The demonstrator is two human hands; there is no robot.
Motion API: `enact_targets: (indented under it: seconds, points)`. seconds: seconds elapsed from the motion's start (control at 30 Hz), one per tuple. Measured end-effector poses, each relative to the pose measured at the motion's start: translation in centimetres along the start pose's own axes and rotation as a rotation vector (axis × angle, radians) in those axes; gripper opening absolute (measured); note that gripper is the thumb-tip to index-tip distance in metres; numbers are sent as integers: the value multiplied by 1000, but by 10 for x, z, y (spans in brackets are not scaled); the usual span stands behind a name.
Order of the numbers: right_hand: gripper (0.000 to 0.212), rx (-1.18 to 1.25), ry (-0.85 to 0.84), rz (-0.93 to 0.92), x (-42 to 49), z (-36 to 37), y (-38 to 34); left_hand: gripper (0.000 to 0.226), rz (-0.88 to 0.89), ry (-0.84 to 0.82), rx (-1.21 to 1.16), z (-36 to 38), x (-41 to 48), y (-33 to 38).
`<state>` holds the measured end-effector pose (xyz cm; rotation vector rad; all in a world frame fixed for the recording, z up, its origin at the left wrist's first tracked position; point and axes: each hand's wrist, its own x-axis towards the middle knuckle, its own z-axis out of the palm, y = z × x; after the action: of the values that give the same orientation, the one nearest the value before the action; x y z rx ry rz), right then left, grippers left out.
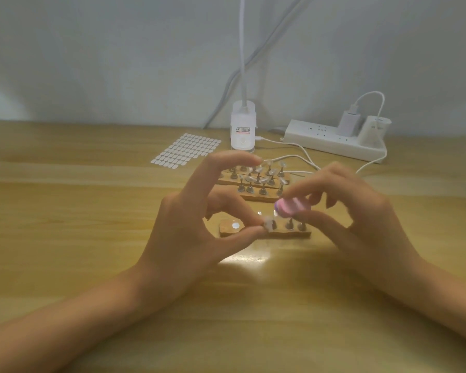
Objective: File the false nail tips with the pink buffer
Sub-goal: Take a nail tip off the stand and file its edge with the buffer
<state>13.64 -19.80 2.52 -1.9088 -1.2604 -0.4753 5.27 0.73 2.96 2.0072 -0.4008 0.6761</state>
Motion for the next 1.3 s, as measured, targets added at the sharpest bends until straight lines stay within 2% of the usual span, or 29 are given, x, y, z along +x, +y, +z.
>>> enact_targets:
  seconds: [0.13, 0.27, 0.37, 0.5, 0.63, 0.77, 0.87, 1.0, 1.1, 1.23, 1.3]
  points:
    - [17, -14, -15, -118, -2, 1, -5, 69, 29, -17, 71, 1, 0, -1]
    - [18, -77, 50, -68, 0, -3, -2, 68, 16, -18, 69, 1, -2, -2]
    - [19, -28, -4, -141, -3, 2, -7, 67, 19, -18, 86, 1, -1, -2]
    - [23, -85, 39, -65, -1, -2, -2, 72, -15, -28, 46, 1, -2, -2]
    - [21, -38, -9, -136, -2, 1, -9, 70, -3, -31, 60, 2, -1, -2]
    - [20, -34, 36, -87, 0, -4, -8, 71, -4, -40, 52, 2, -2, -2]
    - [19, -15, -22, -130, -1, 1, -11, 67, 19, -38, 68, 2, -1, -2]
    - [20, -22, 28, -59, 0, -2, -9, 70, 6, -38, 42, 2, -2, -3]
    - [16, 3, -32, -105, -1, 3, -10, 63, 4, -29, 25, 2, -1, -2]
    - [17, 5, 15, -19, 1, -1, -6, 66, -33, -34, -14, 2, -1, -1]
    - [17, 40, -14, -69, -1, 2, -10, 62, -46, -32, -39, 2, 0, 0]
